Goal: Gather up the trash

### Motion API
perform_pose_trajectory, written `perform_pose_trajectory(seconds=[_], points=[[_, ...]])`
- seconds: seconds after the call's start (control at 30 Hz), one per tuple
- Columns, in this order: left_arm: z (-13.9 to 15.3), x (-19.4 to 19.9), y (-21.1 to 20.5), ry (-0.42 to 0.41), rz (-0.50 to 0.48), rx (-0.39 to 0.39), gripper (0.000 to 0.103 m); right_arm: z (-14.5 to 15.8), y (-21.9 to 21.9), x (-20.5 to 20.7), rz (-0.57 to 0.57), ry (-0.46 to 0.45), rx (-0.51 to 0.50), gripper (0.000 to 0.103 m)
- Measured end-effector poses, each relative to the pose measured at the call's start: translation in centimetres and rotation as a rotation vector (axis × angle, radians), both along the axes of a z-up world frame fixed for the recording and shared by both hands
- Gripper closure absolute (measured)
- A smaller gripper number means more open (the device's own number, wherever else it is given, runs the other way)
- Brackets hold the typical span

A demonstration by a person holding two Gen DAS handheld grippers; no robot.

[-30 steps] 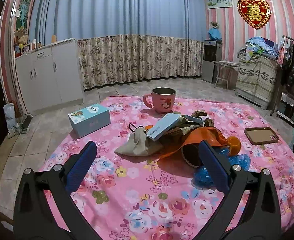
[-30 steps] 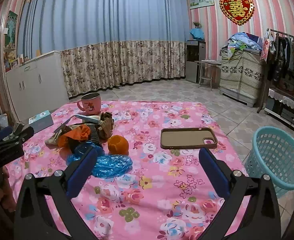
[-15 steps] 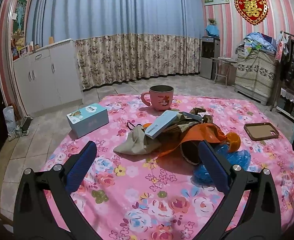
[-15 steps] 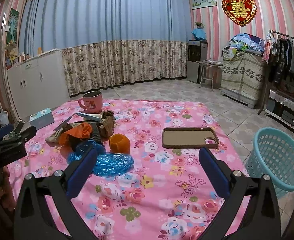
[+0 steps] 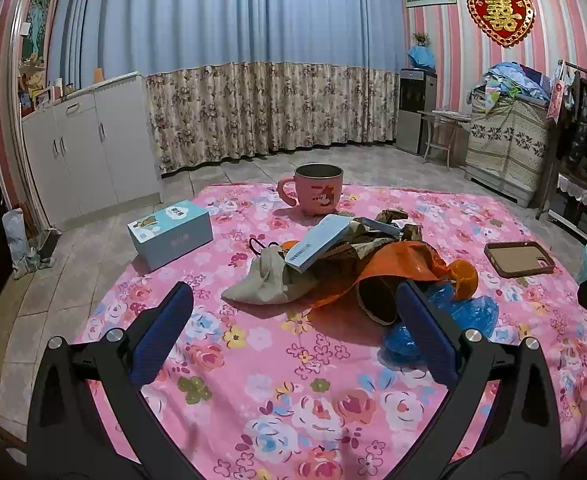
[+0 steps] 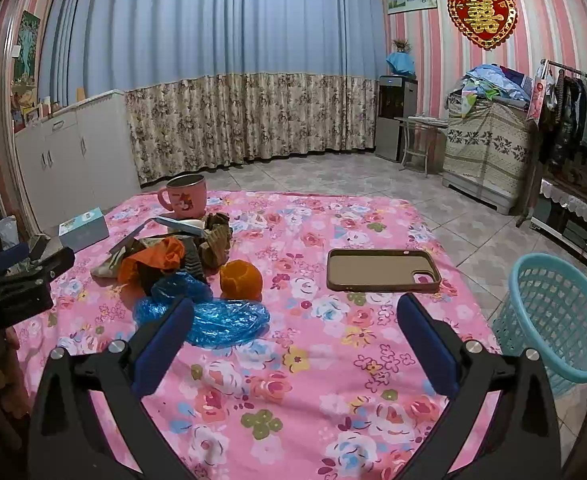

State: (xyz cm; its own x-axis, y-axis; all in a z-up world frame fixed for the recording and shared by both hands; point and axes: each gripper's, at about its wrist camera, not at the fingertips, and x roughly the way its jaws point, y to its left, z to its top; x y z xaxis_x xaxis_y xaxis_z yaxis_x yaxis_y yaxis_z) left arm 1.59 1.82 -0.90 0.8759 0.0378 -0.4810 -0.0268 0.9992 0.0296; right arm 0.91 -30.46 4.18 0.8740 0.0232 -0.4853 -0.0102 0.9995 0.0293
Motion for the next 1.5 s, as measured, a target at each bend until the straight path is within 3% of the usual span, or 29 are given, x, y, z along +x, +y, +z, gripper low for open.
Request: perform_pose_trajectory(seconds=[1.5], points=[[-0.45, 0.07, -0.45, 0.019, -0.041, 0.011, 0.005, 0.33, 0.04, -0.01, 0.003, 0.003, 0.009, 0.004]])
